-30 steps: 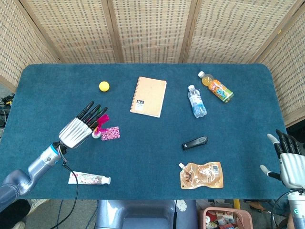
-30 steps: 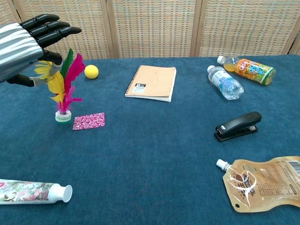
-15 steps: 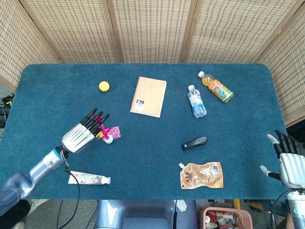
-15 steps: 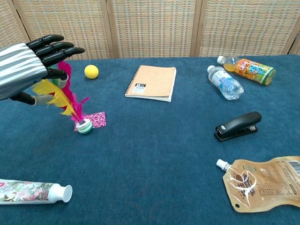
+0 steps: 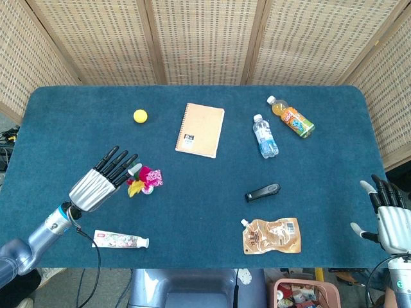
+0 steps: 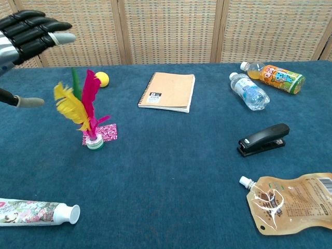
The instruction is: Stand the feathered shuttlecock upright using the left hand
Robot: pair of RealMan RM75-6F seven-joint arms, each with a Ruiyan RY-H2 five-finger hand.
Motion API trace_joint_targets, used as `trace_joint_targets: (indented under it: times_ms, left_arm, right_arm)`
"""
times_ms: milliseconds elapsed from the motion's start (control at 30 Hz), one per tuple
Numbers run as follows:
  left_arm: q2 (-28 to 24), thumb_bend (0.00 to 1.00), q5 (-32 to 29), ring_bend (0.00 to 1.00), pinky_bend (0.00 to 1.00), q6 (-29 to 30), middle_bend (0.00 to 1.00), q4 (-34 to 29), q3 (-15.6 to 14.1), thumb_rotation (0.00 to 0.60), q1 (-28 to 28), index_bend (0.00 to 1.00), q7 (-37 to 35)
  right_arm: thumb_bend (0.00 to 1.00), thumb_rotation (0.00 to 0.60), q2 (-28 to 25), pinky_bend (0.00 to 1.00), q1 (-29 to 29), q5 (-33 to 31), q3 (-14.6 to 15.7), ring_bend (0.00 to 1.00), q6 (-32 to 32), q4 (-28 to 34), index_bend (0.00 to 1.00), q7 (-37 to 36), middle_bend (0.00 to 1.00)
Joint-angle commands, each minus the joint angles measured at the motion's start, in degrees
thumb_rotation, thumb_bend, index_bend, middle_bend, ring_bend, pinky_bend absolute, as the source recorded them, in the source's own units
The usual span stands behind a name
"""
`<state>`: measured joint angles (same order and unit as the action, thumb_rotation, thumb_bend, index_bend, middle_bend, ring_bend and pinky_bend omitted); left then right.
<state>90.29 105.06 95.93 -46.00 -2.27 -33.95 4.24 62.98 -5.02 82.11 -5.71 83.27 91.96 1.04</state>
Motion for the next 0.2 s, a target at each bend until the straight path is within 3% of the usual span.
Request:
trace_joint_targets:
  times_ms: [33,200]
  left_arm:
    - [-6.27,0.0,-5.9,0.0,0.0,2.86,0.0,-9.17,2.74,0.6,4.16,0.0,-5.26]
    - [-15.69,0.0,-18.36,0.0,0.0,-0.47,0.0,-27.3,3.62,0.6,12.81,0.0,-6.09]
  right_arm:
    - [0.0,0.6,-0.14,0.0,0.02,0.01,-0.01,0.0,0.0,0.04,0.0,-0.26,0.0]
    - [0.0,0.6,-0.38,0.0,0.26,-0.14,-0.16,0.0,0.48,0.0,0.0,-0.47,0.0]
